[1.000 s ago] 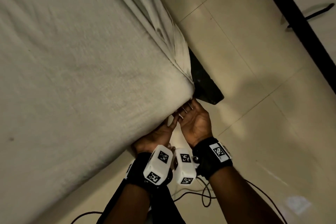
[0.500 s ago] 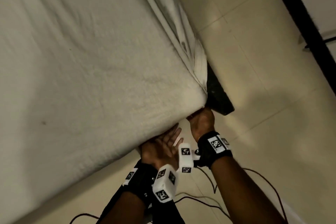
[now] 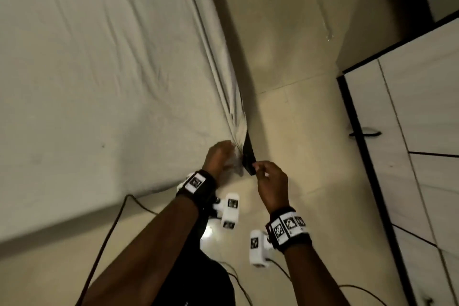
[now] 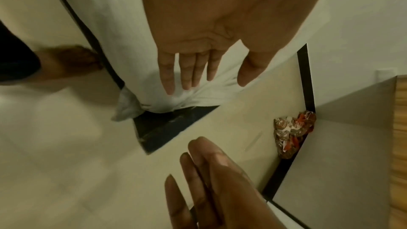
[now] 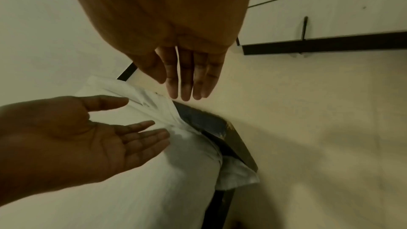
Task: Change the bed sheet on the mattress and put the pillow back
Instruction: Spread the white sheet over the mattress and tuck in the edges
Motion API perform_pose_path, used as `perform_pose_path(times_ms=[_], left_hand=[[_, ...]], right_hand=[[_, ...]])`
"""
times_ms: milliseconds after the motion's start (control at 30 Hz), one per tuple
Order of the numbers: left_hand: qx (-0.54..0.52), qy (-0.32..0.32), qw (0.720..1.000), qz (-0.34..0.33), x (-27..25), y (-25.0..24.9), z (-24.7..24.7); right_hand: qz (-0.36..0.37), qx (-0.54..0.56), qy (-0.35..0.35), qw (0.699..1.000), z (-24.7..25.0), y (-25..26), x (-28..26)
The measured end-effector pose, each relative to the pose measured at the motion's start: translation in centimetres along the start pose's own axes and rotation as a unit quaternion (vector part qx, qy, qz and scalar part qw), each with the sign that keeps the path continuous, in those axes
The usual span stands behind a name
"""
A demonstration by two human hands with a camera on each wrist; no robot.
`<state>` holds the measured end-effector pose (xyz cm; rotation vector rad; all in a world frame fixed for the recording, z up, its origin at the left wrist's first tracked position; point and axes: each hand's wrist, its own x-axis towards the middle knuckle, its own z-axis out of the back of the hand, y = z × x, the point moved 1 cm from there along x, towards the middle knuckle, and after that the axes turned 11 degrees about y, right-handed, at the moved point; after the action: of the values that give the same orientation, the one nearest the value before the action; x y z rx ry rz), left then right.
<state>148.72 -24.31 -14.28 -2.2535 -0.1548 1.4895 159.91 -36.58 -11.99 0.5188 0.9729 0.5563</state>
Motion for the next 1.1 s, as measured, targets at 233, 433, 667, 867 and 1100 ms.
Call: perform_pose_path(times_ms=[233, 433, 667, 867, 1100], left_hand=[[0.071, -0.017, 0.997, -0.015, 6.0, -3.0, -2.6], [-0.027, -0.014, 0.999, -0.017, 8.4, -0.4, -2.4], [-0.177, -0.057, 0.982, -0.037, 9.7, -0.7, -4.4], [-0.191, -0.047, 0.979, -0.045, 12.2, 0.3, -3.7], [-0.208, -0.135, 0.969, -0.018, 16.1, 0.5, -3.4]], right_hand=[[0.036, -0.134, 0.129, 0.982, 2.9, 3.1, 7.6], [0.227, -0.351, 0.186, 0.889, 2.7, 4.1, 13.2], [0.390, -0.509, 0.292, 0.709, 2.3, 7.0, 17.6], [0.449, -0.642, 0.329, 0.527, 0.7, 11.4, 21.4], [0.394, -0.772, 0.392, 0.308, -3.9, 14.7, 24.2]])
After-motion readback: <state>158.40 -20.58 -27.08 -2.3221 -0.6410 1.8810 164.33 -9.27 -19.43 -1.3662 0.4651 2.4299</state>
